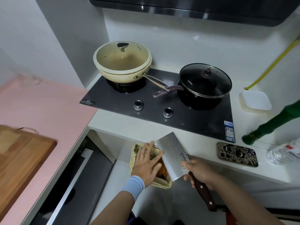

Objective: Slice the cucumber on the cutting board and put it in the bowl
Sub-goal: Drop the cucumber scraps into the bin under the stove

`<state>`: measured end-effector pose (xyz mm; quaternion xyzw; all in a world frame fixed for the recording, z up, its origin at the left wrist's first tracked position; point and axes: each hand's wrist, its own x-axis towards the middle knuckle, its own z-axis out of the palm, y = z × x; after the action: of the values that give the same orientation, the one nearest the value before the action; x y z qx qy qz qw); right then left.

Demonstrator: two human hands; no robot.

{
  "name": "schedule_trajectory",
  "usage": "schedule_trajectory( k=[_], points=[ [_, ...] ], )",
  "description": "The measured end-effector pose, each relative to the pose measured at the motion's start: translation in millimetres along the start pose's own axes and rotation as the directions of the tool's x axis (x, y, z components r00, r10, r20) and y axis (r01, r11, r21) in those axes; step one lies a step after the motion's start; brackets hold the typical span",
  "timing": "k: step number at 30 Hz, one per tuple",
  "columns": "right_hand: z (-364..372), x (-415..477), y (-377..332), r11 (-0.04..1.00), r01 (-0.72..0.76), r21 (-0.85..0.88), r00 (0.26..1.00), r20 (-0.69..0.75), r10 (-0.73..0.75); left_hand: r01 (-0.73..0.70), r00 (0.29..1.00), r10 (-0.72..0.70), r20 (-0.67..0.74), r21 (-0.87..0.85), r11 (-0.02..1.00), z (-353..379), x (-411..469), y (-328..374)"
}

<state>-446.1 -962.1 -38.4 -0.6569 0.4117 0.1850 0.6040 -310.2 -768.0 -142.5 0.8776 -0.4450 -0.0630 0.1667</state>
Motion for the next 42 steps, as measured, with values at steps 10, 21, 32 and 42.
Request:
schedule_trajectory(
  k=[10, 21, 32, 42],
  points=[
    [-10.2, -5.6, 3.3, 0.999, 0.004, -0.040, 0.999, -0.034, -0.005, 0.149, 0.989, -0.149, 0.011, -0.040, 0.988, 18.1, 9.1, -14.7],
    [5.4, 1.0, 3.4, 0.947, 0.096, -0.308, 0.982, -0.126, -0.140, 0.649, 0.720, -0.507, 0.473, -0.201, 0.734, 18.1, 28.5, -13.0],
    [19.1, 0.5, 8.3, 0.890, 0.119, -0.440, 0.968, -0.150, -0.204, 0.593, 0.682, -0.434, 0.588, -0.099, 0.799, 25.7, 17.4, -29.7],
    [40.9, 3.3, -12.1, 0.874, 0.138, -0.466, 0.967, -0.129, -0.222, 0.413, 0.902, -0.358, 0.241, -0.239, 0.879, -19.0, -3.2, -50.0]
  ],
)
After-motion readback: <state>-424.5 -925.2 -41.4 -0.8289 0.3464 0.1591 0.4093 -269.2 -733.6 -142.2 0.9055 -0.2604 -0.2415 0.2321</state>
